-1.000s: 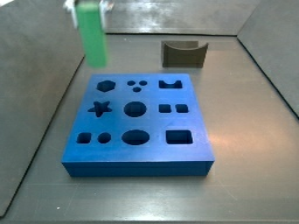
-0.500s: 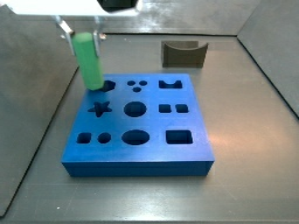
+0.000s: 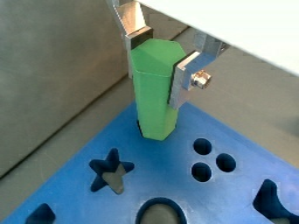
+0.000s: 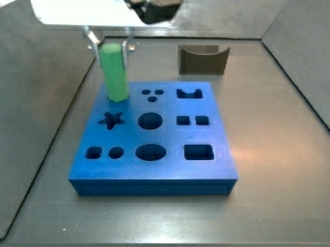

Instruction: Insert the hexagon object.

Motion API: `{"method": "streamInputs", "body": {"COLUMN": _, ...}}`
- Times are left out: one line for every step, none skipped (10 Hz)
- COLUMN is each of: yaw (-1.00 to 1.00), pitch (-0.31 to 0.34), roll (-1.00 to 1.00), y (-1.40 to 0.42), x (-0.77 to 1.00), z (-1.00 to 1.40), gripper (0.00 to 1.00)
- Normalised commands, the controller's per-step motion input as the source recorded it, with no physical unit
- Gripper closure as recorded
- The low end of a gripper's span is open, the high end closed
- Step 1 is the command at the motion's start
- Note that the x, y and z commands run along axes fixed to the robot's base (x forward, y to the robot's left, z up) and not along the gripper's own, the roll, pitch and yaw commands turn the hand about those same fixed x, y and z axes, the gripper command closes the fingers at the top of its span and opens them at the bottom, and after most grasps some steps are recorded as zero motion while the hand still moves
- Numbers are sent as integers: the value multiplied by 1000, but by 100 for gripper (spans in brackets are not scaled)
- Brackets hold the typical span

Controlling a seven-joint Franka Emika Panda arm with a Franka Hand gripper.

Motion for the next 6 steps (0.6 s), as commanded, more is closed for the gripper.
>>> {"method": "streamInputs", "body": {"yaw": 0, "pitch": -221, "roll": 11, "y": 0, "x": 0, "z": -803, "gripper": 100}}
{"method": "streamInputs", "body": {"yaw": 0, "pitch": -270, "roll": 6, "y": 0, "x": 0, "z": -709, "gripper": 100}}
{"method": "streamInputs", "body": {"yaw": 0, "pitch": -326, "roll": 13, "y": -66, "x": 0, "z": -603, "gripper": 100}}
{"method": "streamInputs", "body": {"yaw": 0, "pitch": -369, "roll": 30, "y": -86, "x": -51, "z": -520, "gripper": 100}}
{"method": "streamInputs", "body": {"yaw": 0, "pitch": -303, "roll": 0, "y": -54, "x": 6, "z": -594, "gripper": 100}}
{"method": "streamInputs", "body": {"yaw": 0, "pitch": -3, "roll": 26, "y": -109, "x": 111, "z": -169, "gripper": 100}}
